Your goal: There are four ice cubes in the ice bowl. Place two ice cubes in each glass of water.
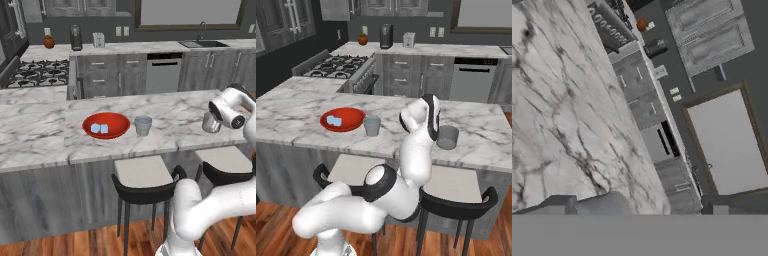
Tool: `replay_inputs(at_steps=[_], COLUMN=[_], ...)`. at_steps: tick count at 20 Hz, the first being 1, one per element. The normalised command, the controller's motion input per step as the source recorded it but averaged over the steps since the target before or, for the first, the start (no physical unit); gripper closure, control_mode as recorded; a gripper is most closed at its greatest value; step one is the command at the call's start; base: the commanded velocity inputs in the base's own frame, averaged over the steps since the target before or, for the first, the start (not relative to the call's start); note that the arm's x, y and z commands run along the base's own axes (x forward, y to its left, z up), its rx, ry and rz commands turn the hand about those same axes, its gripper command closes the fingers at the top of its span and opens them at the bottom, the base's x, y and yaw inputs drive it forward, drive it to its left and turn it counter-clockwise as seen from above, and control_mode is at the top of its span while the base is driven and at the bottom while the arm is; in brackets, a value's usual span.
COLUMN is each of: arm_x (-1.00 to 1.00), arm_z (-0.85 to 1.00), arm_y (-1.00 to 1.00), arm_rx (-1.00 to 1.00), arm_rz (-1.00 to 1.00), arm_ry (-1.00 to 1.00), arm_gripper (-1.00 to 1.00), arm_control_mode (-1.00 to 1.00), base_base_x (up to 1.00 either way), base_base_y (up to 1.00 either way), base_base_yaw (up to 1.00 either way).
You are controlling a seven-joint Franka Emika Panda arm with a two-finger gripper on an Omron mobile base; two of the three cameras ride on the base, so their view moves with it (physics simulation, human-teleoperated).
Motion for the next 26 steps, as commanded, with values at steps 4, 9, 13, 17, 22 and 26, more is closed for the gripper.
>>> replay_inputs(at_steps=[4, 9, 13, 17, 22, 26], arm_x=[-1.00, -0.86, -0.86, -0.79, -0.54, -0.18], arm_z=[0.74, 1.00, 1.00, 0.91, 0.09, 0.00], arm_y=[0.12, 0.00, 0.00, 0.00, 0.29, 0.80], arm_rx=[-0.16, 0.00, 0.00, -0.02, -0.31, -0.52], arm_rz=[0.36, 0.16, 0.16, 0.17, 0.28, 0.44], arm_ry=[-0.14, -0.07, -0.25, -0.36, -0.14, 0.01], arm_gripper=[-1.00, -1.00, -1.00, -1.00, -1.00, -1.00], arm_control_mode=[-1.00, -1.00, -1.00, -1.00, -1.00, -1.00], base_base_x=[0.00, 0.00, 0.00, 0.00, 0.00, 0.00], base_base_y=[0.00, 0.00, 0.00, 0.00, 0.00, 0.00], base_base_yaw=[0.00, 0.00, 0.00, 0.00, 0.00, 0.00])
